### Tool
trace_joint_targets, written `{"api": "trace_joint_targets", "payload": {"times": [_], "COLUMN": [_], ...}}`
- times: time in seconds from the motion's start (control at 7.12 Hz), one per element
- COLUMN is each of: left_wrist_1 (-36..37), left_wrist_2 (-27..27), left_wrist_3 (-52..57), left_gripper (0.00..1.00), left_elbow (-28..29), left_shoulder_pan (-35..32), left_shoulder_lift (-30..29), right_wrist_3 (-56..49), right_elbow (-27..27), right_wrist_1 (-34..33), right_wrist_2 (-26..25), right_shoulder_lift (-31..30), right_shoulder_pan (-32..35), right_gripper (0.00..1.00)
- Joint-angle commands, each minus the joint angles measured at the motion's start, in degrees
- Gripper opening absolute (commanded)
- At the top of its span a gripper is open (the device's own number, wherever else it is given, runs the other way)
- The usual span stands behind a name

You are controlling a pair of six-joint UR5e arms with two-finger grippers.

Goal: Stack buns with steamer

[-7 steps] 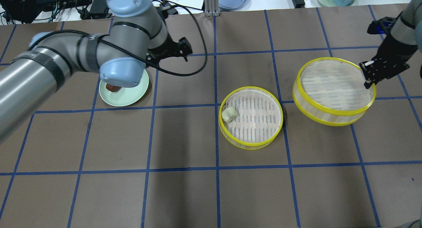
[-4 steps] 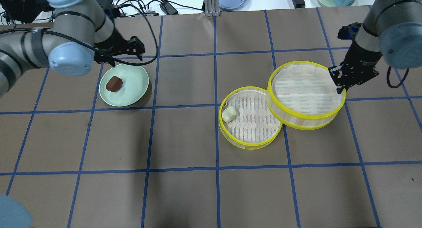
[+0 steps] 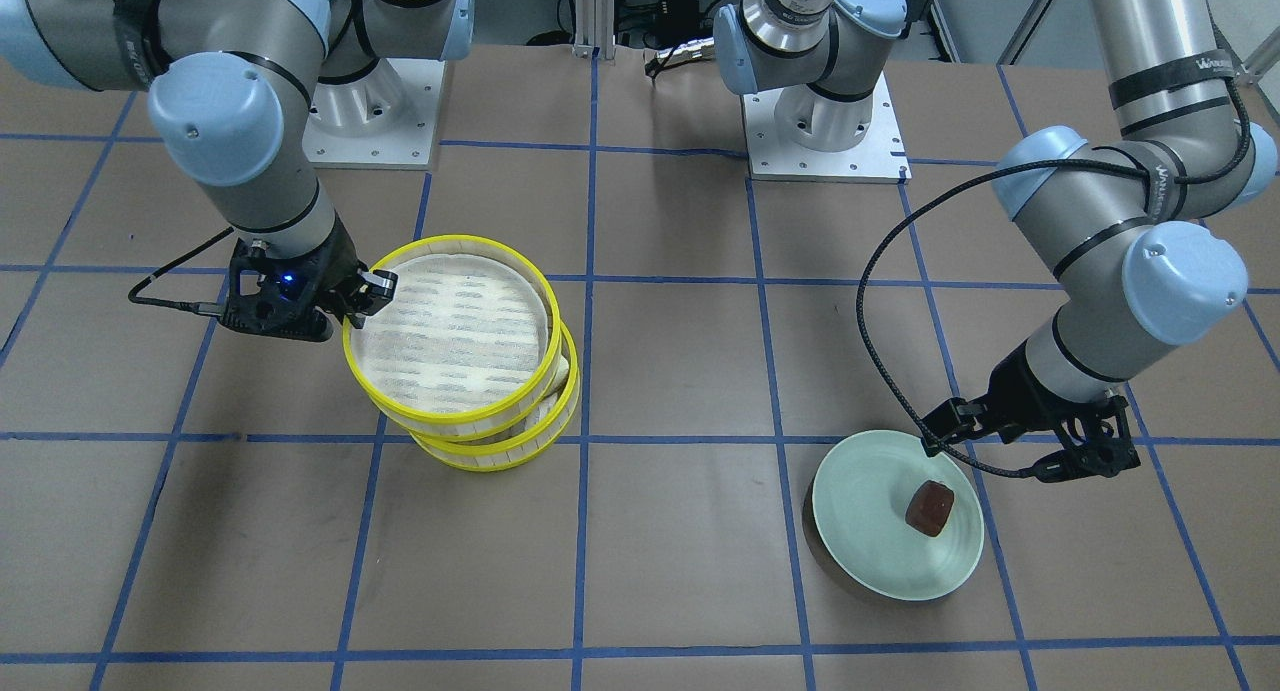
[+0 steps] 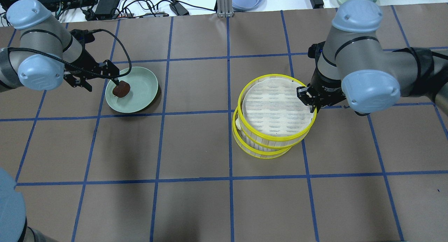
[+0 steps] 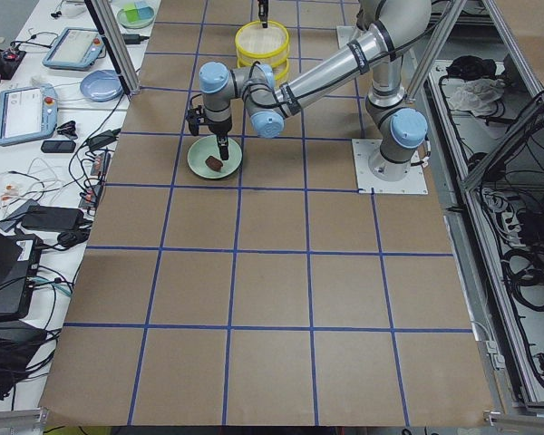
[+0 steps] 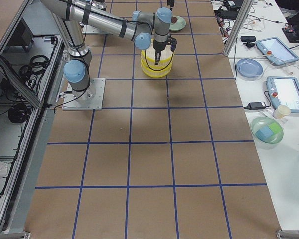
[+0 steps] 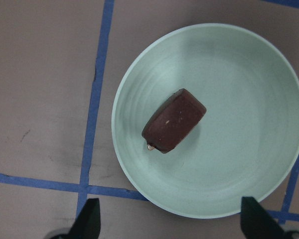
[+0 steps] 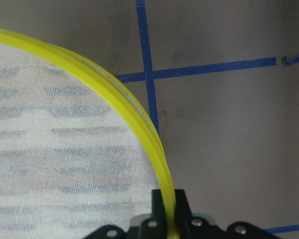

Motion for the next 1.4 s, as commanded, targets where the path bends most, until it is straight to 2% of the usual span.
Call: {"api": "trace_joint_targets", "payload": {"times": [0.0,0.56,0.84,1.26], "left_wrist_1": [7.01,8.09,8.27,9.24], "left_wrist_2": [-0.14,-0.4,-4.87,-4.45], "left_wrist_3": [0.67,0.15,0.15,0.5], "left_gripper": [1.0,0.99,0.93,0.9], "left_elbow": [-0.04,-0.92,-0.22,-0.12], "left_shoulder_pan": [0.04,-0.14,-0.14,-0.14], "left_shoulder_lift": [-3.66,-6.49,-7.01,-8.59], "right_wrist_3": [0.44,0.44,0.52,2.36], "right_elbow": [2.45,3.08,3.08,3.08], "right_wrist_1": [-3.39,-5.15,-5.16,-5.33], "right_wrist_2": [0.14,-0.03,0.23,0.23], "right_shoulder_lift": [-0.05,1.27,1.97,2.32], "right_shoulder_pan": [0.83,1.09,1.09,2.23], "right_gripper": [0.0,0.0,0.0,0.0]}}
